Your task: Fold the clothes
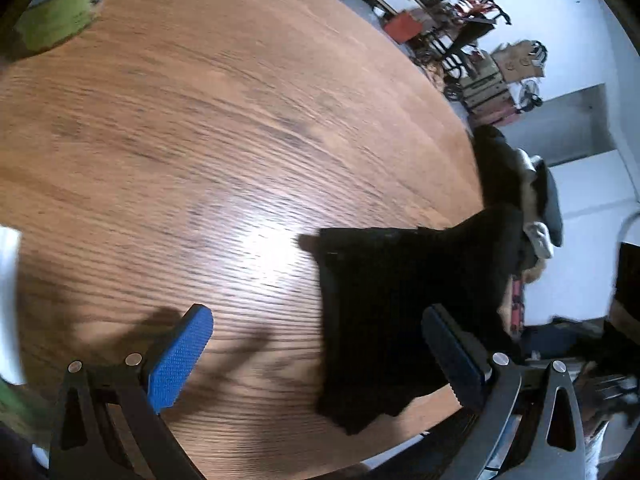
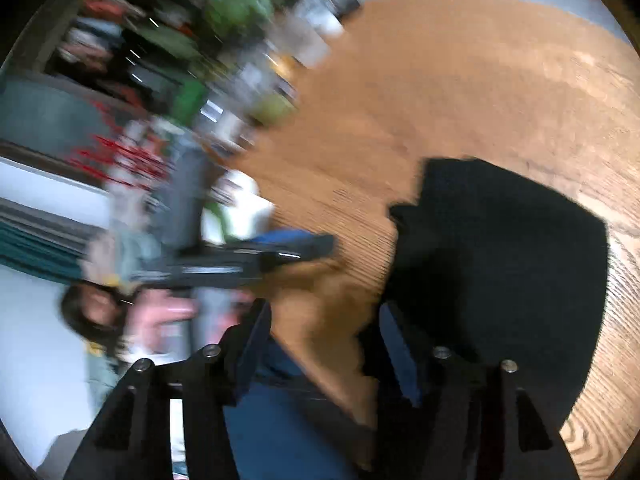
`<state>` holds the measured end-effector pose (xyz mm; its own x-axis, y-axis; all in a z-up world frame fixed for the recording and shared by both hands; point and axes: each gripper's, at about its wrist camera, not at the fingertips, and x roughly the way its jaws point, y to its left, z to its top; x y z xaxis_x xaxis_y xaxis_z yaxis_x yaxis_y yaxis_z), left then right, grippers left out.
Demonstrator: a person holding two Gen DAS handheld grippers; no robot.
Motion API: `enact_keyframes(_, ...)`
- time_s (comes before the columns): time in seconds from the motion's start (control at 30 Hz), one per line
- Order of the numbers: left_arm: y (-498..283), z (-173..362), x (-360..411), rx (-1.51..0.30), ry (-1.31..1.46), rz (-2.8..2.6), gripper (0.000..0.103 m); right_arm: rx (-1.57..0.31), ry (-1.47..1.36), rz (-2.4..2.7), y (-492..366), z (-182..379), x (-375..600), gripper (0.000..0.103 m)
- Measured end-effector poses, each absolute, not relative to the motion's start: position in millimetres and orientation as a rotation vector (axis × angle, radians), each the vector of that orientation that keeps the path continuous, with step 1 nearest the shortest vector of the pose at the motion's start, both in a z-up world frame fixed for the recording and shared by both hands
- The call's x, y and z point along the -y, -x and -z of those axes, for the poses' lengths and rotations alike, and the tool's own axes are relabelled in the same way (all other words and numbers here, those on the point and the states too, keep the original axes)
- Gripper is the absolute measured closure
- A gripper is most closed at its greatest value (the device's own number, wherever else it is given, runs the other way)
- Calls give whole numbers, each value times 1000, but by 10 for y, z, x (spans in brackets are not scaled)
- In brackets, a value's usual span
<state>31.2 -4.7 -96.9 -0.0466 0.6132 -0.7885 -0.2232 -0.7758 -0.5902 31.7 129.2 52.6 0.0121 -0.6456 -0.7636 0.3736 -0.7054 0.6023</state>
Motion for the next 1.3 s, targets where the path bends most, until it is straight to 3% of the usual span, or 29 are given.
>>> enact_keyframes(0.07,-302,954,-37,389,1652,-1874,0,282,-1487,1867,-433,-836,-1551,29)
enact_keyframes(0.2,-397,889,-381,303,1621,-1872,0,5,-1450,2194,-764,-972,-2054,27)
enact_keyframes(0.3,-439,917,-440,209,1641,-1913,0,88,-1480,2226,-984,-726,-2427,31)
enact_keyframes(0.37,-390,1001,-324,269,1663,-1913,0,189,-1399,2253,-1211,-677,-2613,31)
enact_keyframes(0.47,-362,1150,-190,399,1725,-1875,0,186,-1260,2331,-1527,-640,-2585,22)
enact_keyframes(0.5,-363,1181,-199,410,1742,-1861,0,154,-1254,2335,-1565,-631,-2537,16)
enact_keyframes(0.7,-441,1120,-450,235,1742,-1898,0,-320,-1220,2407,-1710,-490,-2018,15)
enact_keyframes(0.73,-449,1100,-506,200,1734,-1905,0,-417,-1213,2425,-1711,-464,-1931,23)
enact_keyframes(0.77,-456,1081,-555,172,1728,-1909,0,-503,-1201,2436,-1667,-447,-1861,83)
enact_keyframes(0.8,-459,1070,-572,173,1726,-1897,0,-514,-1217,2419,-1626,-454,-1807,89)
enact_keyframes(0.97,-473,1004,-613,182,1729,-1840,0,-607,-1116,2350,-1653,-593,-1449,91)
enact_keyframes(1.1,-406,915,-325,270,1753,-1911,0,-782,-1060,2267,-1726,-358,-1030,92)
enact_keyframes(1.3,-402,461,-62,392,1577,-1921,0,-1055,-1024,2208,-1775,223,-600,91)
